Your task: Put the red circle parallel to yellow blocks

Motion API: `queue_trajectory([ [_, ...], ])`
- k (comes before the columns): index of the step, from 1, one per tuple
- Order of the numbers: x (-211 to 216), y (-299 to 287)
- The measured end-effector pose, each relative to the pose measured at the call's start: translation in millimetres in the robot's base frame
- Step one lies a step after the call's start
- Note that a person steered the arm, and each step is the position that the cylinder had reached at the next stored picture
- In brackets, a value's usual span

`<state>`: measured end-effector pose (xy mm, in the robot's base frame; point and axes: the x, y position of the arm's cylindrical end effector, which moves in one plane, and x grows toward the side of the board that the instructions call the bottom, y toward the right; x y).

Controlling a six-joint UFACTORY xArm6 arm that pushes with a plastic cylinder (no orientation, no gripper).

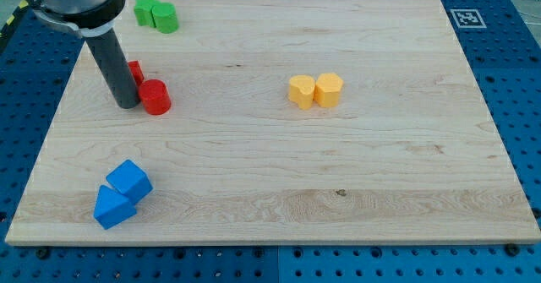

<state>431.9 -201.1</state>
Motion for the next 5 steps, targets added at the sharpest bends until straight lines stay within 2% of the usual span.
queue_trajectory([
  [5,-7.7,45.3],
])
